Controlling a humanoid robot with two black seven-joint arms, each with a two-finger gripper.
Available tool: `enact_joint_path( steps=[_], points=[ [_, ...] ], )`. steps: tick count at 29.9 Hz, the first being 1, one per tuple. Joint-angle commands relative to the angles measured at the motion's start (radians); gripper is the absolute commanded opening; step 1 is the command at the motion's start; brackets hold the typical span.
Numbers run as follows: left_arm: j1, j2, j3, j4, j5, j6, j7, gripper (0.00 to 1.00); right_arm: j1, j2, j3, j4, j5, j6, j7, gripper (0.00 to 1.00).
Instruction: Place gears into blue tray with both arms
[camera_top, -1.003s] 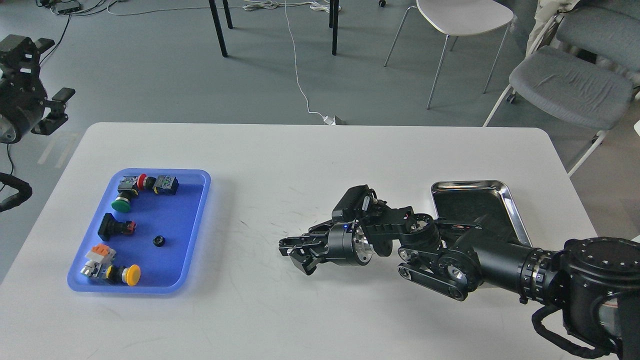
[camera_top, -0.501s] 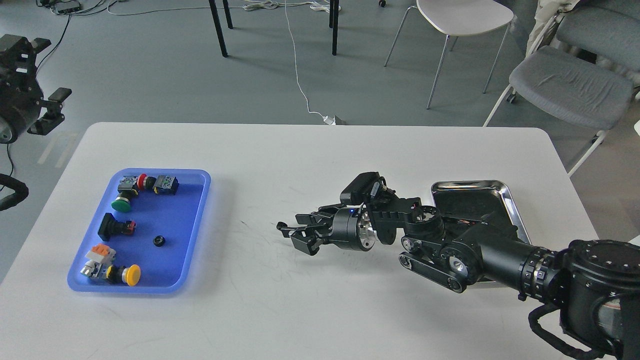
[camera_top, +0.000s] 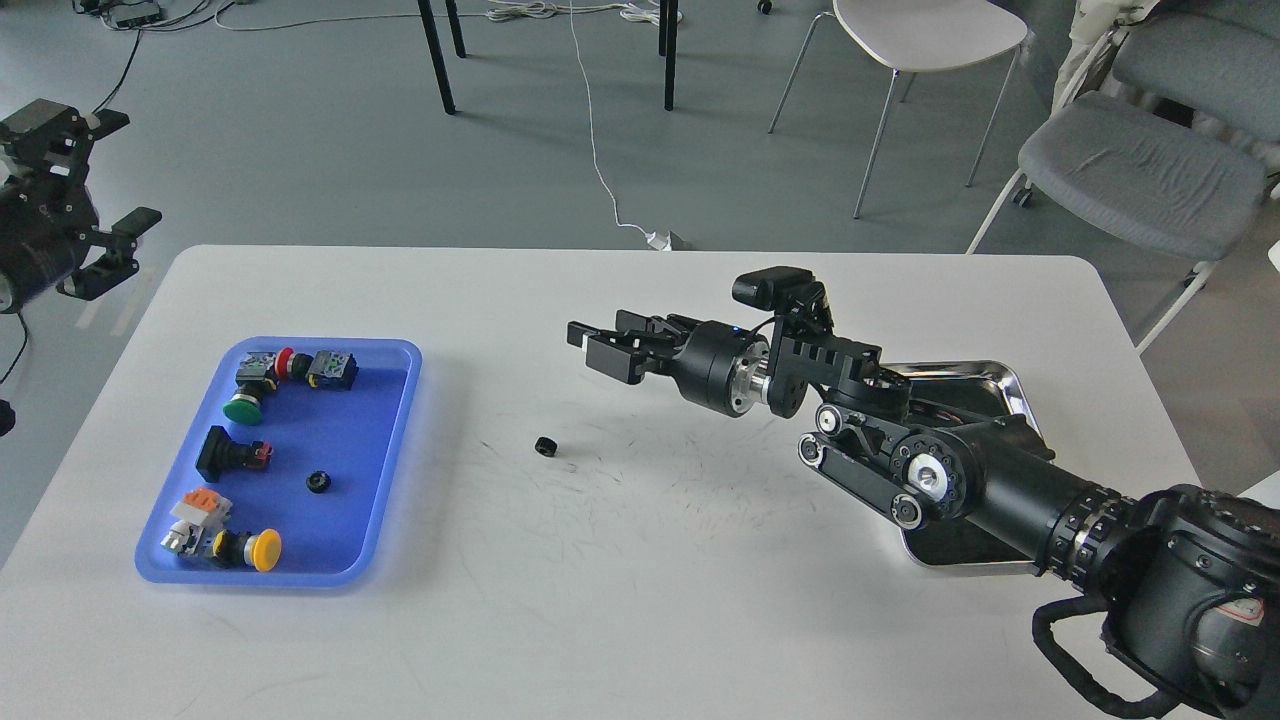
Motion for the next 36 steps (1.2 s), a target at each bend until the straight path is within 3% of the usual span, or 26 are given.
enact_joint_path(
  steps=[1,8,16,20,24,27,30,36],
  points=[
    [-0.001,0.02,0.003,-0.01,0.005,-0.054,-0.006,0.99,0.018,0.0,0.043,0.002,0.127,-0.002,-0.032,0.74],
    [-0.007,0.073,0.006,-0.077,0.054,-0.058,-0.115,0.98,0.011,0.0,0.136,0.002,0.195,-0.017,-0.038,0.74],
    [-0.007,0.069,0.026,-0.149,0.244,-0.041,-0.137,0.98,-0.002,0.0,0.216,-0.023,0.452,-0.022,-0.055,0.77],
    [-0.004,0.076,0.066,-0.273,0.332,0.043,-0.163,0.98,-0.006,-0.067,0.213,-0.054,0.661,-0.028,-0.055,0.81],
    [-0.013,0.069,0.118,-0.299,0.337,0.097,-0.166,0.99,-0.04,-0.127,0.211,-0.057,0.81,-0.028,-0.055,0.84],
    [-0.027,0.089,0.124,-0.428,0.353,0.161,-0.149,0.99,-0.058,-0.152,0.21,-0.054,0.88,-0.028,-0.055,0.84],
    [-0.033,0.083,0.173,-0.387,0.398,0.264,-0.15,0.98,-0.069,-0.184,0.211,-0.057,0.942,-0.028,-0.053,0.84],
    [-0.036,0.07,0.208,-0.382,0.493,0.267,-0.152,0.98,-0.071,-0.224,0.214,-0.057,1.012,-0.043,-0.055,0.85]
  ],
)
